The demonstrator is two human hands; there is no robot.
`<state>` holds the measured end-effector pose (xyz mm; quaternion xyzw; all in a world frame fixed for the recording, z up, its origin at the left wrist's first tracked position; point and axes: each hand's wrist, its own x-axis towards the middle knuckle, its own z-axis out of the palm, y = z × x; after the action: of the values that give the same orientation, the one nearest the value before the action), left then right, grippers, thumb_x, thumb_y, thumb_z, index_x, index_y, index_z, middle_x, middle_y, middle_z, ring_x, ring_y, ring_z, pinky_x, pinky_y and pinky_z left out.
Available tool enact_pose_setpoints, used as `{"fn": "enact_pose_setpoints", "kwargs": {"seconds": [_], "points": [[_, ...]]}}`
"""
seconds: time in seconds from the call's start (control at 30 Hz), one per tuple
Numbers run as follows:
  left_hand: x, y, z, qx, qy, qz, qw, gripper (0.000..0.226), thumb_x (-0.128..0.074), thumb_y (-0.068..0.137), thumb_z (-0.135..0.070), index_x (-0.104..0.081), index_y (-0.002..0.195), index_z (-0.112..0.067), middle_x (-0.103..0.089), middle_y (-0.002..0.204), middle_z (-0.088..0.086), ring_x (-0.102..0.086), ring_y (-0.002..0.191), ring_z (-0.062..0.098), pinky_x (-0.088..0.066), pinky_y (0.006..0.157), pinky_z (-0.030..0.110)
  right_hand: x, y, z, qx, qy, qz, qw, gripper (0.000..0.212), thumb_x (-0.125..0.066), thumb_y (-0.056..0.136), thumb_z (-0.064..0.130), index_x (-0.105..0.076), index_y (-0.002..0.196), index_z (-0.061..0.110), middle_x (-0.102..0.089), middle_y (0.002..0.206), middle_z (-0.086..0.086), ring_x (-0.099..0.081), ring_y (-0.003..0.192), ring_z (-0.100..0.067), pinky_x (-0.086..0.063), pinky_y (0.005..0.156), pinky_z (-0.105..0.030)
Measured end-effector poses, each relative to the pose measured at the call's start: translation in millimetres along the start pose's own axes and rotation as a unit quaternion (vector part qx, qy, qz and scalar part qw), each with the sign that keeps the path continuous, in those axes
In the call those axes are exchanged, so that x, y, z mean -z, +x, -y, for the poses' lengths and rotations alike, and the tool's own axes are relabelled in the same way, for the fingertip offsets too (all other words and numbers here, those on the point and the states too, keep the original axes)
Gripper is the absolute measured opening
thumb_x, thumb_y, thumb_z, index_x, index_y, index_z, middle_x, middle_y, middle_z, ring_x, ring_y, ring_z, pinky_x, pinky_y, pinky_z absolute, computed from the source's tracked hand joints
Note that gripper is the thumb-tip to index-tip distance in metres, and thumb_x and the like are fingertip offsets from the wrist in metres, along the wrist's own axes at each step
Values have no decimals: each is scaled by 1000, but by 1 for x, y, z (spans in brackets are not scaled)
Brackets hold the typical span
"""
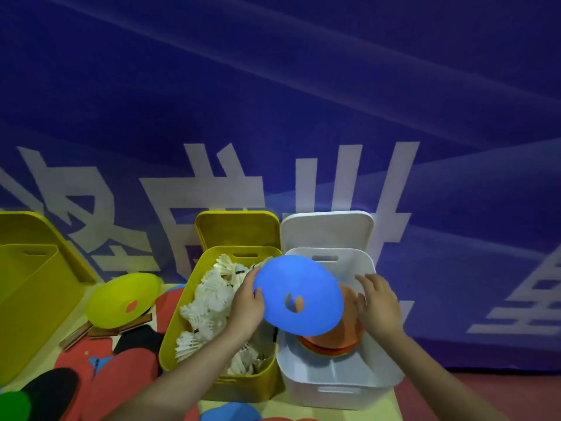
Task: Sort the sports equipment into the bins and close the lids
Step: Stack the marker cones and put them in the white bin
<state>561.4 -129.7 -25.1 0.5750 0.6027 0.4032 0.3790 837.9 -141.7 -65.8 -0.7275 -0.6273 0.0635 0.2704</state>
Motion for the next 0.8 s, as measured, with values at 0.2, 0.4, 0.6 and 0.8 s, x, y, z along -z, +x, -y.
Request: {"fn": "enact_pose_setpoints", "kwargs": {"seconds": [0.2, 0.4, 0.6, 0.8], "points": [[-70, 20, -12, -37, 77, 59, 995, 54, -38, 90, 7, -43, 139, -13, -51, 135, 5, -48, 125, 23, -38, 89, 23, 14, -28, -34, -163, 84, 79, 980, 50, -40, 97, 17, -33, 147, 19, -48, 142, -8, -52, 120, -32, -43, 93, -37], [-128, 36, 4, 44, 126, 68, 989, 50, -42, 89, -3, -45, 136, -19, -60, 123, 11, -56, 110, 33, -45, 84, 32, 13, -30, -36, -183, 130, 46, 973, 44, -39, 99, 24, -41, 143, 24, -52, 139, -1, -54, 120, -24, -42, 91, -31], [-147, 46, 29, 106, 163, 60, 979, 56, -41, 87, -2, -42, 141, -18, -57, 129, 14, -55, 115, 34, -47, 93, 39, 12, -26, -53, -188, 126, 36, 973, 43, -37, 99, 21, -43, 142, 26, -56, 134, -1, -57, 114, -23, -45, 88, -31], [-144, 44, 38, 150, 127, 28, 980, 54, -44, 85, -2, -43, 139, -10, -56, 127, 20, -55, 113, 39, -47, 89, 40, 8, -25, -46, -171, 102, 28, 980, 45, -39, 98, 17, -42, 143, 24, -58, 128, -9, -58, 110, -29, -46, 86, -35]]}}
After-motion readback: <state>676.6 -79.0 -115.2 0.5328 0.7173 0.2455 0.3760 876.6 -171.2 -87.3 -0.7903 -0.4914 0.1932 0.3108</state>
